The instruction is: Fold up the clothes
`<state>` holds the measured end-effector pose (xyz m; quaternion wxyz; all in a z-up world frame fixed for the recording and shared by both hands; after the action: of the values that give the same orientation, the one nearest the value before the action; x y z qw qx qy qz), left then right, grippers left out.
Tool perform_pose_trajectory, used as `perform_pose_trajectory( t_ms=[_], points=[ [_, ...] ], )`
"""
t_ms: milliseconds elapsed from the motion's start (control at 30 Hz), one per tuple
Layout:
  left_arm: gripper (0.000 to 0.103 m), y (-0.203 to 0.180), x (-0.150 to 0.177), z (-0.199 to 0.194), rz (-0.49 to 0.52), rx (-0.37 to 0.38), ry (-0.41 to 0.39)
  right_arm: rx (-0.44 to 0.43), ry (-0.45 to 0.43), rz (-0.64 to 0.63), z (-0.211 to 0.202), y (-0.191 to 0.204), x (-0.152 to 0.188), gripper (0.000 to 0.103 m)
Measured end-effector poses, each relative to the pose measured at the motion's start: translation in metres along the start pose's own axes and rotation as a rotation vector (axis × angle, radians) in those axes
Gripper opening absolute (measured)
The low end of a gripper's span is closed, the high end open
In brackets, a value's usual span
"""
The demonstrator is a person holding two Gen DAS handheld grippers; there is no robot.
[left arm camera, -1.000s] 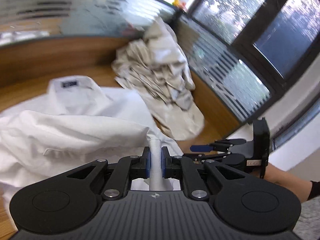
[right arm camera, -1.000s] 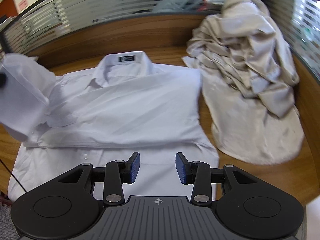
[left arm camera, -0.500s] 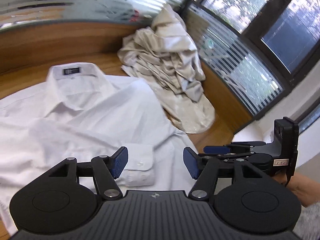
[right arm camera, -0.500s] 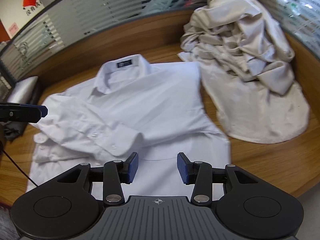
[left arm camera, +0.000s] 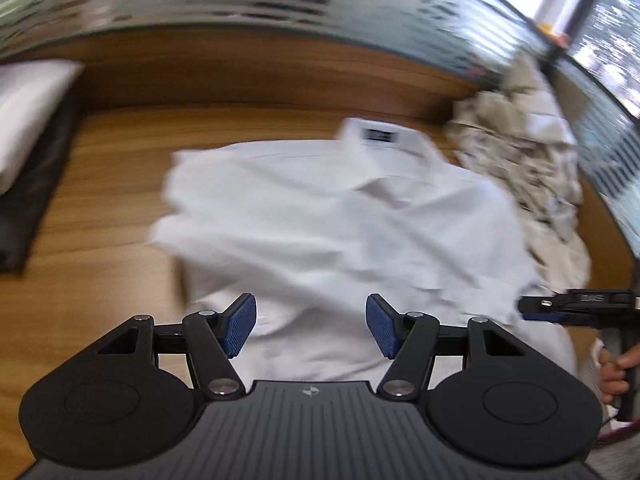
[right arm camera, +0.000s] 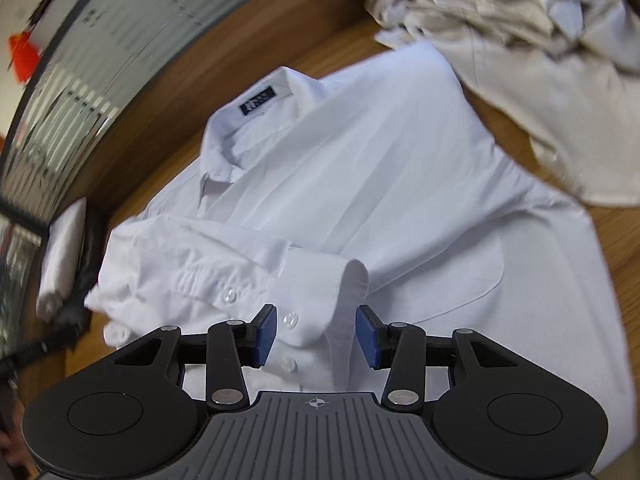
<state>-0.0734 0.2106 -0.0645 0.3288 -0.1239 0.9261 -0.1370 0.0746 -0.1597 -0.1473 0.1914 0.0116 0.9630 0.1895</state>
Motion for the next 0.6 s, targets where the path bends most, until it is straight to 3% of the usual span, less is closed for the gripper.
perform_pose_trajectory(
  t_ms=[200, 333, 367, 400, 433, 600],
  points=[
    [0.065, 0.050, -0.001, 0.016, -0.040, -0.116, -0.011, -0.038, 0.060, 0.080, 0.020, -0.001, -0.001, 0.047],
    [0.061, 0.073, -0.005, 0.035, -0.050, -0.135, -0.003, -0.055, 0.066, 0.098, 0.030, 0.004, -0.002, 0.044],
    [0.060, 0.078, -0.006, 0.039, -0.051, -0.137, -0.002, -0.057, 0.065, 0.103, 0.032, 0.004, -0.002, 0.035],
    [0.060, 0.082, -0.007, 0.043, -0.057, -0.143, -0.001, -0.055, 0.064, 0.107, 0.034, 0.004, -0.004, 0.015],
    [0.060, 0.086, -0.009, 0.046, -0.067, -0.149, -0.003, -0.060, 0.060, 0.108, 0.033, 0.005, -0.005, 0.008],
    [0.055, 0.089, -0.018, 0.064, -0.057, -0.171, -0.023, -0.078, -0.009, 0.115, 0.001, 0.008, -0.023, 0.006]
  ],
)
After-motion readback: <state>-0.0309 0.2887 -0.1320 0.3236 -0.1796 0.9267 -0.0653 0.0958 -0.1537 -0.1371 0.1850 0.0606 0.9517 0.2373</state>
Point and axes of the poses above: each gripper's, at about its wrist camera, not at the fingertips, and z roughly the way its jaws point, y to its left, x to its underside, the point moved 3 cm from there along z, roughly the way its jaws point, and after that the axes turned 10 degrees about x, right-handed, at the moved point
